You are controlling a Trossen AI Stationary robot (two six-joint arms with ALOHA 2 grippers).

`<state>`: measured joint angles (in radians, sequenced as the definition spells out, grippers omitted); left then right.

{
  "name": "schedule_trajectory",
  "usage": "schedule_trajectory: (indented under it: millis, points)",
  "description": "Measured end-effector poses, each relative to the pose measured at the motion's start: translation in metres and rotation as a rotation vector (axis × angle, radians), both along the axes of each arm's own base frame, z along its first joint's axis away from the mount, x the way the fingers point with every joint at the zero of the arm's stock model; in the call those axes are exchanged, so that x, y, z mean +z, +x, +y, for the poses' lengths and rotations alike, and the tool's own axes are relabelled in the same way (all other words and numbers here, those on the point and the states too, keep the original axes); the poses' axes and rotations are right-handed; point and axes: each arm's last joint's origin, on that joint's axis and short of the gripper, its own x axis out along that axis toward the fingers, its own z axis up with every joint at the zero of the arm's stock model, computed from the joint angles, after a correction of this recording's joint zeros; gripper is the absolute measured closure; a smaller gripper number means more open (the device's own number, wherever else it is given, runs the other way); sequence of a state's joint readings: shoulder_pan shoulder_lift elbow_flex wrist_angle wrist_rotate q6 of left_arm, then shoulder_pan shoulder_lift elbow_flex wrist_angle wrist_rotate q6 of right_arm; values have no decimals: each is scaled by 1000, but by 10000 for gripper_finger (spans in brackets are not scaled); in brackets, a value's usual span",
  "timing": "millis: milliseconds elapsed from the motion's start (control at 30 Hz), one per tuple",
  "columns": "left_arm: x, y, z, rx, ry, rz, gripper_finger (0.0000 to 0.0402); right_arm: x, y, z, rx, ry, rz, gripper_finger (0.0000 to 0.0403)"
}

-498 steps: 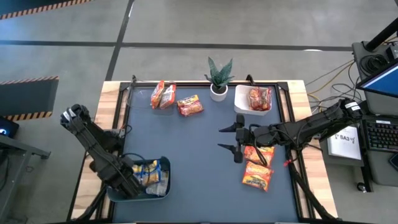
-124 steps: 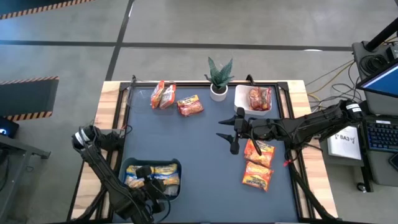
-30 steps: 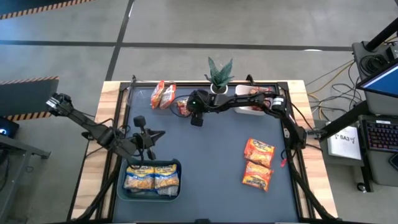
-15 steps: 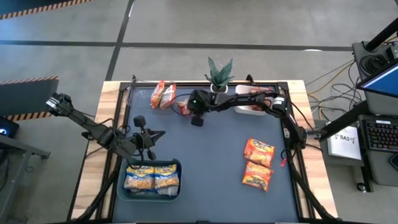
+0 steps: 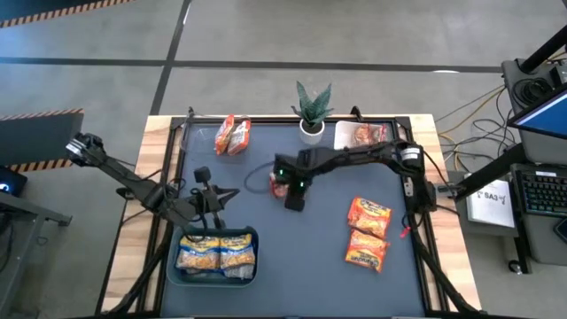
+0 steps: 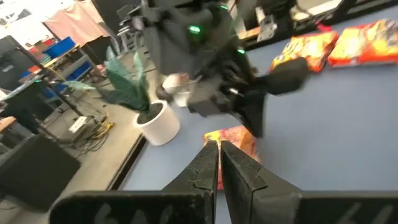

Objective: Sort Maruchan noodles
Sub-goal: Put the red noodle pack into the white bin

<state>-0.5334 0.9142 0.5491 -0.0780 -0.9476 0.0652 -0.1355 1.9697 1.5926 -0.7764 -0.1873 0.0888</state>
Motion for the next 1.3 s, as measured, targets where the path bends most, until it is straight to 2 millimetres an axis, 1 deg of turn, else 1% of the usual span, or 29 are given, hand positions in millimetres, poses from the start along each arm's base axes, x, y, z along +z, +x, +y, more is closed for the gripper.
schedule_trajectory:
  millis: [67, 167, 267, 367, 500, 667, 767, 867, 933, 1033, 1133, 1233, 1300]
  points:
    - [-1, 4, -2, -31, -24, -6, 402, -2, 1, 17, 5, 14, 16, 394]
    - [-1, 12, -2, -76, -69, -15, 402, -4, 1, 36, 13, 19, 29, 394]
    - [0, 22, -1, -67, -118, -36, 401, -1, -5, 48, 10, 0, 50, 394]
    - [-2, 33, 4, -42, -178, -37, 402, 8, -15, 50, -13, -12, 34, 394]
    - [-4, 50, 10, -38, -261, -25, 401, 14, -33, 48, -67, -53, -10, 394]
    - [-6, 72, 23, -31, -317, 13, 401, 20, -58, 42, -156, -70, -145, 394]
    - [-11, 85, 35, -39, -352, 54, 402, 18, -71, 34, -208, -56, -242, 394]
    - [-21, 94, 50, 0, -365, 91, 402, 18, -82, 27, -243, -51, -340, 394]
    - [-28, 99, 60, 19, -379, 114, 401, 15, -91, 24, -258, -50, -370, 394]
    - [-39, 106, 71, 42, -416, 134, 402, 13, -99, 18, -280, -50, -438, 394]
    - [-51, 113, 78, 82, -437, 146, 402, 16, -102, 12, -299, -54, -509, 394]
    - [-63, 117, 81, 92, -452, 184, 402, 12, -105, 7, -300, -70, -552, 394]
    - [-65, 124, 82, 66, -474, 198, 402, 11, -107, 2, -301, -82, -571, 394]
